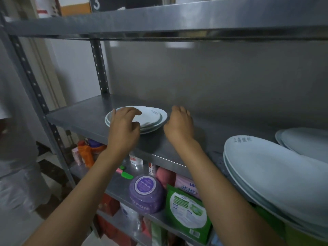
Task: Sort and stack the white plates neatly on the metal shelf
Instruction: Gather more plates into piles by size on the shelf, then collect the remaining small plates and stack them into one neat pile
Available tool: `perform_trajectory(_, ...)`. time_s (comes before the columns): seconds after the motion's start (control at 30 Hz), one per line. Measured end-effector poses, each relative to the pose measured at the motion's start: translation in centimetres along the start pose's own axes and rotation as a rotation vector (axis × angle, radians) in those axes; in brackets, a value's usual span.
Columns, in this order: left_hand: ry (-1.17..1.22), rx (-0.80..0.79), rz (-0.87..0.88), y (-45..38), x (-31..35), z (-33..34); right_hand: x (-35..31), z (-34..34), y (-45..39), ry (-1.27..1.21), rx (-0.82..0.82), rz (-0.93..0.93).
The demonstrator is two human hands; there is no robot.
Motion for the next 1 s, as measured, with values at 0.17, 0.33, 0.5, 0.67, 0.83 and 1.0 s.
perform_trajectory(0.17,0.092,0.029,0.187,-3.3,4.5,1.4,-1.2,-6.0,0.0,-0.086,-0.02,-0.034)
perform_trajectory(0.33,0.219,-0.044,0.305,-6.3,10.8,5.3,1.6,-12.8,-0.5,-0.022,0.076,-0.029)
perform_trajectory(0.5,0.324,-0.102,0.425,-7.3,18.4,8.2,10.4,-18.1,-0.9,0.012,0.191,0.041)
perform_trajectory(0.67,0.489,-0.22,0.424,-8.6,24.3,10.1,22.3,-21.7,-1.2,0.026,0.289,0.236)
perform_trajectory(0.83,0.552,-0.272,0.479,-8.7,28.5,10.9,32.7,-23.5,-0.6,0.036,0.241,0.446)
perform_trajectory(1.0,0.568,-0.291,0.491,-8.1,30.3,10.7,38.4,-23.9,0.8,0.057,0.02,0.422)
Point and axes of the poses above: each hand's wrist, its own y-axis away from the middle knuckle, its own z-axis out of the palm, x = y × z, the point moved 2 cm from there along -y, towards the middle knuckle, and after that the axes turned 15 degrees about z, right-handed, at the moved point
